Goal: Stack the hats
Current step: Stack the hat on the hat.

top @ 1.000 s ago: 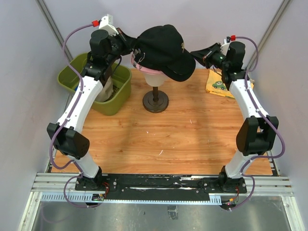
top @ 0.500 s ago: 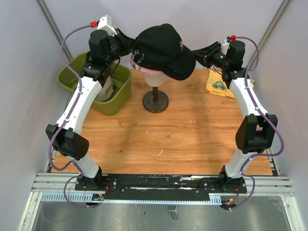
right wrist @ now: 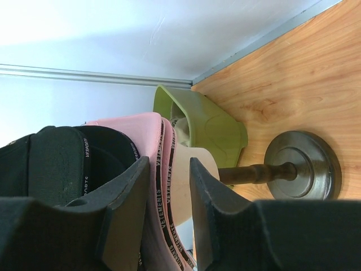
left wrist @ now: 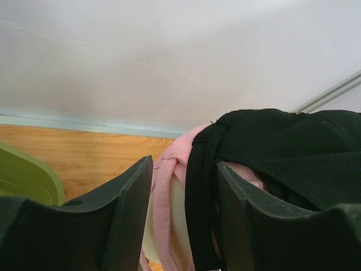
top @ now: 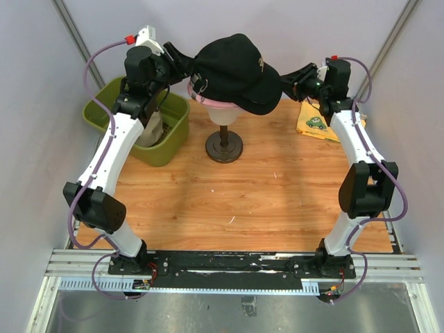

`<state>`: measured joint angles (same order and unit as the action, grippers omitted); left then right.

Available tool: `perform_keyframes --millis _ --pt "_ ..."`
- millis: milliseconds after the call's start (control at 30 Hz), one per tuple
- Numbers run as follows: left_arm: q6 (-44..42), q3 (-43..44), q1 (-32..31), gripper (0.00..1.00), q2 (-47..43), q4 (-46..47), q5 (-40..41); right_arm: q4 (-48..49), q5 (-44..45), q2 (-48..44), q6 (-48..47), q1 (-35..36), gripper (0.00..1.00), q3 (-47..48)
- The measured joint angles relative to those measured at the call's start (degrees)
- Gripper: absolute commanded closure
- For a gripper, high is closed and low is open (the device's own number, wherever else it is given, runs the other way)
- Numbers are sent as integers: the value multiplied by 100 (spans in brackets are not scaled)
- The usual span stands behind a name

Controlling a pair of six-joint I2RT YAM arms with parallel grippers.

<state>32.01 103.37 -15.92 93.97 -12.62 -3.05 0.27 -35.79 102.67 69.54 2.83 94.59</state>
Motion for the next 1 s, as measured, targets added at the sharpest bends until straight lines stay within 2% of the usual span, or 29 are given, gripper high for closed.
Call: perform_keyframes --millis 400,1000 --pt "138 -101 72 44 -136 -37 -79 -214 166 0 -149 -24 64 74" --pt "721 -138 350 38 -162 -24 -612 -498 278 0 -269 -28 64 164"
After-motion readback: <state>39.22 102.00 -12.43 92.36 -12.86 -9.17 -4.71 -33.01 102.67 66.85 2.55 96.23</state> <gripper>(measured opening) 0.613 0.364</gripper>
